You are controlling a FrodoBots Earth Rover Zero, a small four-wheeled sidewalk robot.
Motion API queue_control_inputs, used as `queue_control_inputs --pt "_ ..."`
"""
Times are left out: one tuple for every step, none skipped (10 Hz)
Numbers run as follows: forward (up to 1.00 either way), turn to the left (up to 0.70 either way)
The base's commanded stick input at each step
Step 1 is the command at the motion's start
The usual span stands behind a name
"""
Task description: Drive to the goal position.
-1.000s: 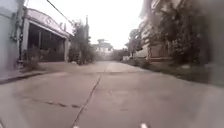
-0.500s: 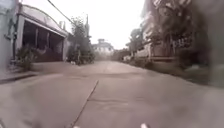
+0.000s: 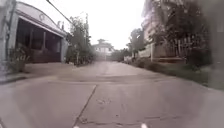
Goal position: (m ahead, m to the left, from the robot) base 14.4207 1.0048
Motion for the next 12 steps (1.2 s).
queue_control_inputs --pt "1.0 0.01" --pt "1.0 0.01" --pt "1.0 0.01" --pt "1.0 0.01" --pt "1.0 0.01" --pt "1.0 0.01" --pt "1.0 0.01" --pt "1.0 0.01" --pt "1.0 0.01" --pt "1.0 0.01" --pt "1.0 0.01" --pt "1.0 0.01"
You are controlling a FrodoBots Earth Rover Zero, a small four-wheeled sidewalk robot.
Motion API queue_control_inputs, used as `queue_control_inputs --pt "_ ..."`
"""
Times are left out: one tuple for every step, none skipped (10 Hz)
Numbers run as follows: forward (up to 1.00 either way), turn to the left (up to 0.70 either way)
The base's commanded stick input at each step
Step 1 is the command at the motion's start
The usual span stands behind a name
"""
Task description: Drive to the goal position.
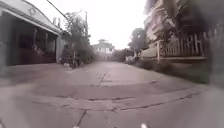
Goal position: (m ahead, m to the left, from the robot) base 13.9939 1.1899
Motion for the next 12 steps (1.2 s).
queue_control_inputs --pt "1.0 0.01" --pt "1.0 0.01" --pt "1.0 0.01" --pt "1.0 0.01" --pt "1.0 0.01" --pt "1.0 0.01" --pt "1.0 0.01" --pt "1.0 0.01" --pt "1.0 0.01" --pt "1.0 0.01" --pt "1.0 0.01" --pt "1.0 0.01"
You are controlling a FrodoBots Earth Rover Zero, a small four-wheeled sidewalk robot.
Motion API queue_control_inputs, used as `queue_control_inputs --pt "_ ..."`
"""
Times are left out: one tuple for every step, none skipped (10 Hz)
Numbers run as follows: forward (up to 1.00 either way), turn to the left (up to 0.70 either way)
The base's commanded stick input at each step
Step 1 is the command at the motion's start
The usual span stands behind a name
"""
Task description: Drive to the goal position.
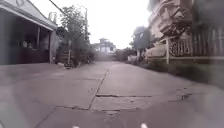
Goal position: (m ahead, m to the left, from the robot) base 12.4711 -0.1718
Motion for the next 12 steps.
queue_control_inputs --pt "1.0 0.01" --pt "1.0 0.01" --pt "1.0 0.01" --pt "1.0 0.01" --pt "1.0 -0.04" --pt "1.0 -0.08" --pt "1.0 -0.09" --pt "1.0 -0.08" --pt "1.0 -0.07" --pt "1.0 -0.06" --pt "1.0 -0.05" --pt "1.0 -0.04"
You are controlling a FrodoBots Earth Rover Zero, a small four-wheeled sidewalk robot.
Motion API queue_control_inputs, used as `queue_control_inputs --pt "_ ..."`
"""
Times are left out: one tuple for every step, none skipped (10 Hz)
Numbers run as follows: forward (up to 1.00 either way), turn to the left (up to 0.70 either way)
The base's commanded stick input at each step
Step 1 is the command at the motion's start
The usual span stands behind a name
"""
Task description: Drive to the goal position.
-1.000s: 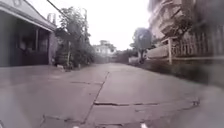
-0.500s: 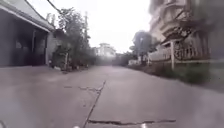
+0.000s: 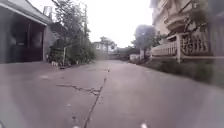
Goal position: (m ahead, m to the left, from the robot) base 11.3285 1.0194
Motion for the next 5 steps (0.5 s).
queue_control_inputs --pt "1.0 -0.02" --pt "1.0 -0.01" --pt "1.0 0.0" --pt "1.0 0.01" --pt "1.0 0.01"
